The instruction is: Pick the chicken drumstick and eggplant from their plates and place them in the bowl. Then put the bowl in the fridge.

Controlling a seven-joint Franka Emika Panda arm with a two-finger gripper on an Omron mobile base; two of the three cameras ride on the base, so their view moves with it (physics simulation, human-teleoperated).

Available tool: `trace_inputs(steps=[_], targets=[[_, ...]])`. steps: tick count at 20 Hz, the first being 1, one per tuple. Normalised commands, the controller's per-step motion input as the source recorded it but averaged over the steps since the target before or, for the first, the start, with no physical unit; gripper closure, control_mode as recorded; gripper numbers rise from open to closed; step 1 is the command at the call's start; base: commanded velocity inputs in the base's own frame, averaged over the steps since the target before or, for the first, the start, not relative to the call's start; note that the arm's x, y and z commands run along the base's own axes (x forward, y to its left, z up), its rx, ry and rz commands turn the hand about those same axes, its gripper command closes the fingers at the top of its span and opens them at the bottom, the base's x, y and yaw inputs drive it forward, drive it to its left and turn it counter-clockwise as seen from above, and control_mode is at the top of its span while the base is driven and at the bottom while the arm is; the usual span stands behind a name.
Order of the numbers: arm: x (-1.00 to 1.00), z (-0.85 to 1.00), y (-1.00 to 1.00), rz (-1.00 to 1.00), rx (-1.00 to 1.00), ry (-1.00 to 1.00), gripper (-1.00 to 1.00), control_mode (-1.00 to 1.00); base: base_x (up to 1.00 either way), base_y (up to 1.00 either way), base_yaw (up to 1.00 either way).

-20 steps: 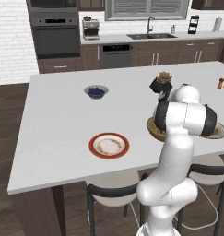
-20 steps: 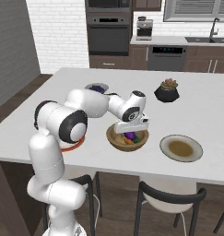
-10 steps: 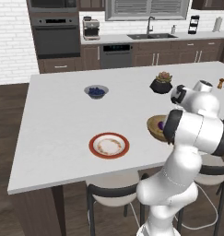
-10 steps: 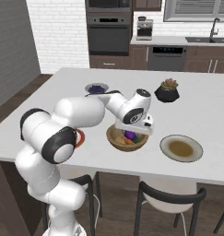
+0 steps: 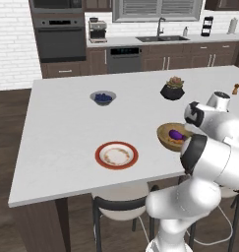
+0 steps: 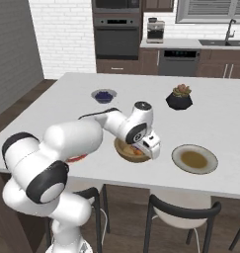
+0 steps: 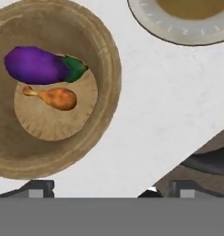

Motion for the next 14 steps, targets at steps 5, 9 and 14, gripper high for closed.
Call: trace_inputs(steps=[5, 9, 14], targets=[[-0.31, 0.09, -0.08, -0.63, 0.32, 0.12, -1.00, -1.00, 0.00, 0.00, 0.00], [-0.20, 0.03, -0.04, -0.29, 0.36, 0.00, -1.00, -1.00, 0.00, 0.00, 0.00], [0.26, -0.10, -0.17, -0.02, 0.17, -0.06, -1.00, -1.00, 0.00, 0.00, 0.00]])
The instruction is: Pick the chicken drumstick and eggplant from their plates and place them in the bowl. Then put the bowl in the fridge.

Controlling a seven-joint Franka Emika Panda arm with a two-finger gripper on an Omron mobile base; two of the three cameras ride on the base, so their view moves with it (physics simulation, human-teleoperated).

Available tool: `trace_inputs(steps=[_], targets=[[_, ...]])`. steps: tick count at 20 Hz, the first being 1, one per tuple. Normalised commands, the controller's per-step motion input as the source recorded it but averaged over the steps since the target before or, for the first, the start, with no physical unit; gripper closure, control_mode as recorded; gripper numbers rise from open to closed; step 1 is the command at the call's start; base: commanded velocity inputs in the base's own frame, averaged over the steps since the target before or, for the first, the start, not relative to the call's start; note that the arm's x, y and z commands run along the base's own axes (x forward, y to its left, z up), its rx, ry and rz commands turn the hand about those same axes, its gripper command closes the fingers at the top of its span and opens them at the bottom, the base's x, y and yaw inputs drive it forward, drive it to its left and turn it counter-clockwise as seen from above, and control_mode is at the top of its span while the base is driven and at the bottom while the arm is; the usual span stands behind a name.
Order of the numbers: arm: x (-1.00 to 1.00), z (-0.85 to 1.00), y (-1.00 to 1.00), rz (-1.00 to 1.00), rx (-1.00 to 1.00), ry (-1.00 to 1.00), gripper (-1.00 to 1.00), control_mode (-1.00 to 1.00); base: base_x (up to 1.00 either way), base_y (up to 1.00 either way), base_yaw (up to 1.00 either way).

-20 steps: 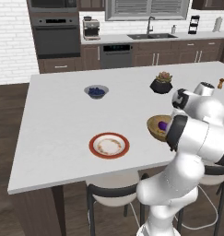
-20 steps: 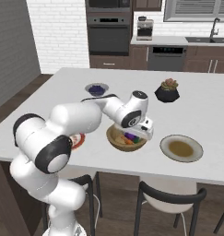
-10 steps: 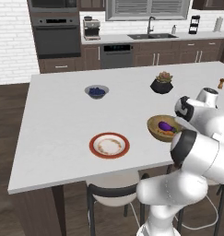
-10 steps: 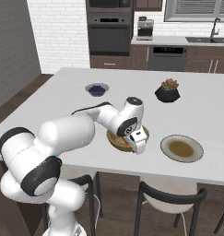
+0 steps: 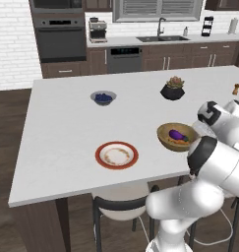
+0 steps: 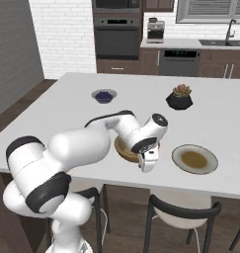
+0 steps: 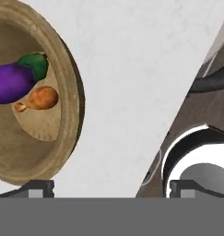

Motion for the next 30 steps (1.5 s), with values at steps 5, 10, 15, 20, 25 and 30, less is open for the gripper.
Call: trace_inputs(steps=[5, 10, 15, 20, 25, 30], targets=[[0.57, -0.39, -0.22, 0.07, 0.11, -0.01, -1.00, -1.00, 0.00, 0.00, 0.00], [0.60, -0.31, -0.07, 0.08, 0.06, -0.08, -1.00, -1.00, 0.00, 0.00, 0.00], [0.46, -0.32, -0.01, 0.04, 0.01, -0.04, -1.00, -1.00, 0.00, 0.00, 0.00], [0.14, -0.37, -0.08, 0.00, 0.03, 0.00, -1.00, -1.00, 0.00, 0.00, 0.00], [0.33, -0.44, 0.15, 0.00, 0.02, 0.00, 1.00, -1.00, 0.00, 0.00, 0.00], [0.40, -0.43, 0.44, 0.00, 0.00, 0.00, 1.00, -1.00, 0.00, 0.00, 0.00]])
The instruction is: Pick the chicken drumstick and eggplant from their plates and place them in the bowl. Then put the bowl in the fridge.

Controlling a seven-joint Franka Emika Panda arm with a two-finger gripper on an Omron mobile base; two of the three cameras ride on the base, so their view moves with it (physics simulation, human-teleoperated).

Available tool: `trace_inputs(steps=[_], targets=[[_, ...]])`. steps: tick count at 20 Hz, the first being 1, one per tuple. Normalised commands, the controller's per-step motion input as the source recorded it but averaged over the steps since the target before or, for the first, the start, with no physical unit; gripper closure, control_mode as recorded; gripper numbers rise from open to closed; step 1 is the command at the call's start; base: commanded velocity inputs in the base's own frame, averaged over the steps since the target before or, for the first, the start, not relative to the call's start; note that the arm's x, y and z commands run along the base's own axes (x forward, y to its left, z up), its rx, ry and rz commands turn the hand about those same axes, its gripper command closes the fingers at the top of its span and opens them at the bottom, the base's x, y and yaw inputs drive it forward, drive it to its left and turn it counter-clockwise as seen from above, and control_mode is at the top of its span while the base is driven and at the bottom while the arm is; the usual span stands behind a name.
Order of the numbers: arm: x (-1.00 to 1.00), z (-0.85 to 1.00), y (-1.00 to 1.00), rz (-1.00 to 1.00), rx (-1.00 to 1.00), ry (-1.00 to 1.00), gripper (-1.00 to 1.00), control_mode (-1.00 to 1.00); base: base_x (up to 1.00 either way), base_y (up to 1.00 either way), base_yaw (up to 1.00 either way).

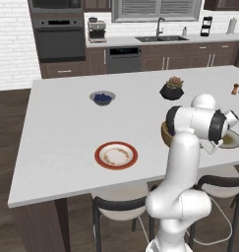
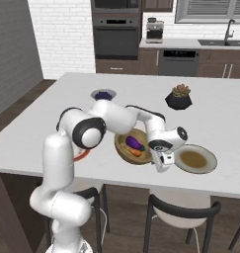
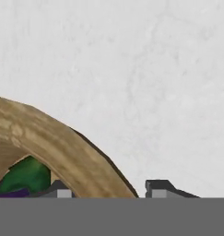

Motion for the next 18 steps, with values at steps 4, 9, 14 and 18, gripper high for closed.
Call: trace_inputs(steps=[4, 9, 14, 18], targets=[[0.17, -0.24, 0.61, 0.00, 0.00, 0.00, 1.00, -1.00, 0.00, 0.00, 0.00], [-0.05, 0.21, 0.45, -0.02, -0.02, -0.06, 1.00, -1.00, 0.00, 0.00, 0.00], [-0.34, 0.71, 0.68, -0.06, -0.20, -0.01, 1.00, -1.00, 0.00, 0.00, 0.00], [-0.52, 0.76, 0.65, -0.11, -0.34, 0.08, 1.00, -1.00, 0.00, 0.00, 0.00]])
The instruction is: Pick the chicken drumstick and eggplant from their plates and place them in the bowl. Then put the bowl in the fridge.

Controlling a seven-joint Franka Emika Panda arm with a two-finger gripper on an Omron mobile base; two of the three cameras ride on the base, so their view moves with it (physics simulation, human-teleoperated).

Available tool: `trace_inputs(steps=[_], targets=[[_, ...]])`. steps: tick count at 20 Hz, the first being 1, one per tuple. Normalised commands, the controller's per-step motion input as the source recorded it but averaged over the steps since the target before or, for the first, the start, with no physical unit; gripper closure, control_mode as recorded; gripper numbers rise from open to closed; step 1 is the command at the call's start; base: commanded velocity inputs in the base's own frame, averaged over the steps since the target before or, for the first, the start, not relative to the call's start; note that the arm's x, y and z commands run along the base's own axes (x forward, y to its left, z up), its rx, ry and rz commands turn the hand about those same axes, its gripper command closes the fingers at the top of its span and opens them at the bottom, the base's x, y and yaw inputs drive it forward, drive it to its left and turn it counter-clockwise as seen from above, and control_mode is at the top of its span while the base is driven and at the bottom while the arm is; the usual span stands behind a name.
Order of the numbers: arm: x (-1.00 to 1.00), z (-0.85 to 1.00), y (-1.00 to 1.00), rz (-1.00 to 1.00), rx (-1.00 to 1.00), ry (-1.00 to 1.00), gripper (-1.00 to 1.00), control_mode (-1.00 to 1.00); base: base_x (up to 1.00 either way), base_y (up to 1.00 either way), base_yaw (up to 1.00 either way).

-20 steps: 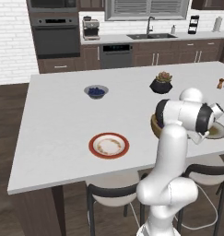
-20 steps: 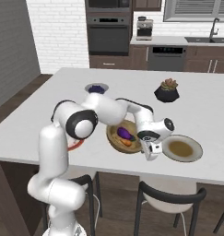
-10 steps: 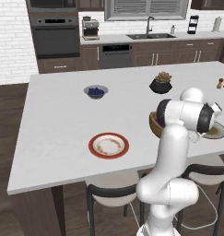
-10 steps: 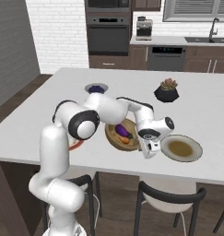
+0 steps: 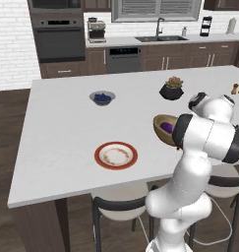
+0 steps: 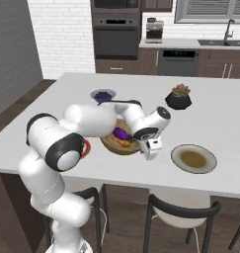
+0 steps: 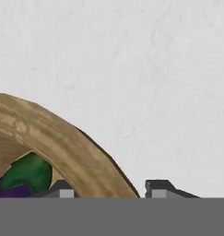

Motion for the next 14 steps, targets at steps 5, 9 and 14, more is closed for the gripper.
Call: trace_inputs(steps=[5, 9, 14], targets=[[-0.31, 0.70, 0.48, -0.36, -0.23, 0.12, 1.00, -1.00, 0.00, 0.00, 0.00], [-0.35, 0.46, 0.32, -0.47, -0.03, 0.17, 1.00, -1.00, 0.00, 0.00, 0.00], [-0.43, 0.43, 0.18, -0.56, 0.10, 0.07, 1.00, -1.00, 0.00, 0.00, 0.00]])
